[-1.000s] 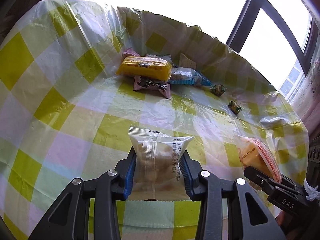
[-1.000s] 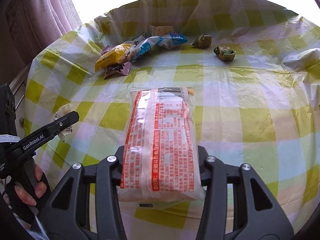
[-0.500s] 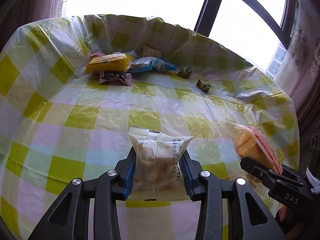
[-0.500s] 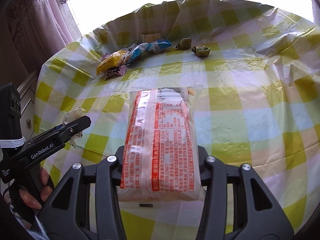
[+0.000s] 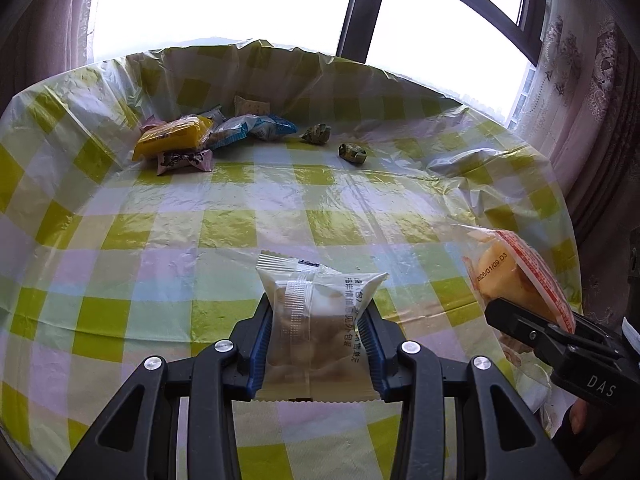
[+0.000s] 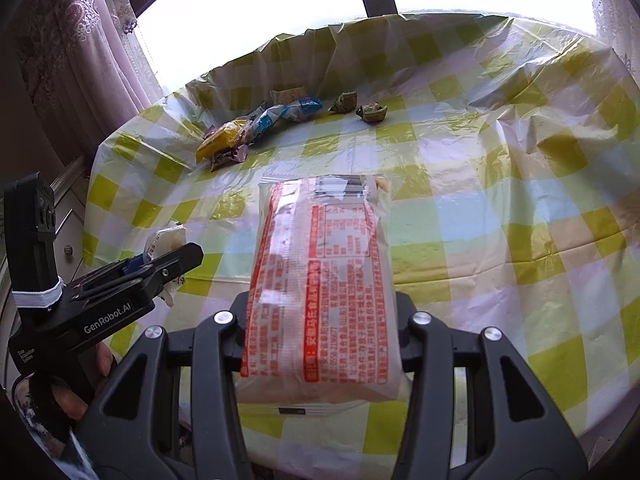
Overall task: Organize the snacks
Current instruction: 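Carry both packets to the white box and release them inside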
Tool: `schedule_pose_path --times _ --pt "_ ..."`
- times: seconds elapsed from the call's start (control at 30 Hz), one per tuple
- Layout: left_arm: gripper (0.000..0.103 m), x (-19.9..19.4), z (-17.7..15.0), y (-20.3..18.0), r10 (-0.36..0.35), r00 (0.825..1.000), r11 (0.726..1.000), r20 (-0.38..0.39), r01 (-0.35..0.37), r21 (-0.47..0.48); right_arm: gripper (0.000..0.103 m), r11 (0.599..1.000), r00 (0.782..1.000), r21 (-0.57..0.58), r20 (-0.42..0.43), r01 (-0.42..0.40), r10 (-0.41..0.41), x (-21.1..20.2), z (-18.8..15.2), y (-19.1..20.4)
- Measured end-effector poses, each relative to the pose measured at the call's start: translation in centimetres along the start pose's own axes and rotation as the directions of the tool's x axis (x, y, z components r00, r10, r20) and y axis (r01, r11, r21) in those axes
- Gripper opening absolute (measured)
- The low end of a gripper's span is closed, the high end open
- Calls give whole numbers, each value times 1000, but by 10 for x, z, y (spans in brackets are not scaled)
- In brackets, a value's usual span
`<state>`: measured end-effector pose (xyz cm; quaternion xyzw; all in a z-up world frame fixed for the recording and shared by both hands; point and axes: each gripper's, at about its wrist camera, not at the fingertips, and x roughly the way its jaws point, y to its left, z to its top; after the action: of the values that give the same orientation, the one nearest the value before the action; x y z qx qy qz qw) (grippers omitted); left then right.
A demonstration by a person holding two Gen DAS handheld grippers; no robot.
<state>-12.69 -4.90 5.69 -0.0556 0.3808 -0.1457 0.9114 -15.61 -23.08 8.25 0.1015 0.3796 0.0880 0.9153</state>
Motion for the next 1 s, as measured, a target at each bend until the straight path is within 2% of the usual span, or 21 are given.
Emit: schedule_pose_path --times 0.23,0.47,0.83,1.0 --pt "42 -15 -9 -26 -32 999 998 1 32 55 50 999 999 20 28 25 -26 -41 -14 -12" --pt "42 -32 -18 -72 -90 996 985 1 89 146 50 997 995 38 67 73 -75 -92 -31 -35" --pt "42 -58 -31 -158 -181 983 932 -5 173 318 50 980 979 117 106 164 -177 -158 -66 -90" --pt "42 -64 -32 -185 -222 975 911 -26 217 351 50 966 969 166 118 197 -218 -180 -80 -114"
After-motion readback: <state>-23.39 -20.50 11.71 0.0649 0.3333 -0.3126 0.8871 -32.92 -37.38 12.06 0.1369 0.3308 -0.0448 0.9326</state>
